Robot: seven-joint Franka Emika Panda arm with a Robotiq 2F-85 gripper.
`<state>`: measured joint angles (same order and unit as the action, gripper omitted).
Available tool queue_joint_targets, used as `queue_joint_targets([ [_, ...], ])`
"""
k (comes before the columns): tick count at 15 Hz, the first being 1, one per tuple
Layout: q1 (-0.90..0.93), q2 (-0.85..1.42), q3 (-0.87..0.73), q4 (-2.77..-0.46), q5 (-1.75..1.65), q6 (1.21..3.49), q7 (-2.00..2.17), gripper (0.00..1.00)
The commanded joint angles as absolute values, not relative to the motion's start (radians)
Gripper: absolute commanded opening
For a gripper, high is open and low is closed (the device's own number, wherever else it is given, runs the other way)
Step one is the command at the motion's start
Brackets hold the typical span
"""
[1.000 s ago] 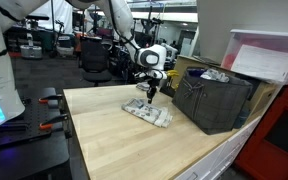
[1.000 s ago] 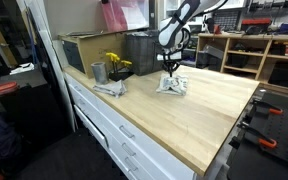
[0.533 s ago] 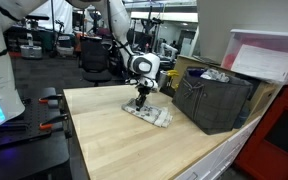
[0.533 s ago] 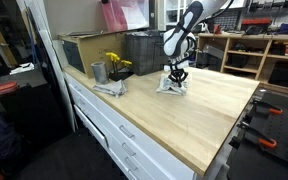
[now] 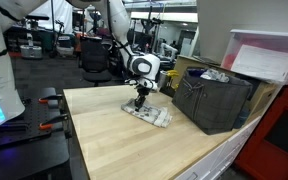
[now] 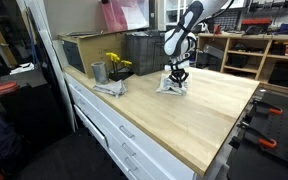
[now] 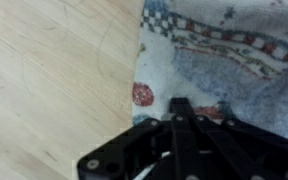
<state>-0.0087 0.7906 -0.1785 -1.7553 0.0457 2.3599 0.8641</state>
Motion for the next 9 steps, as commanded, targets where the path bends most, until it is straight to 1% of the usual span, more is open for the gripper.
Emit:
queue_joint_targets([
  [1, -0.026, 0.759, -0.167, -1.89, 0.077, 2.35, 0.8, 0.0],
  [9, -0.013, 0.65, -0.242, -2.087, 0.03, 2.357, 0.815, 0.0],
])
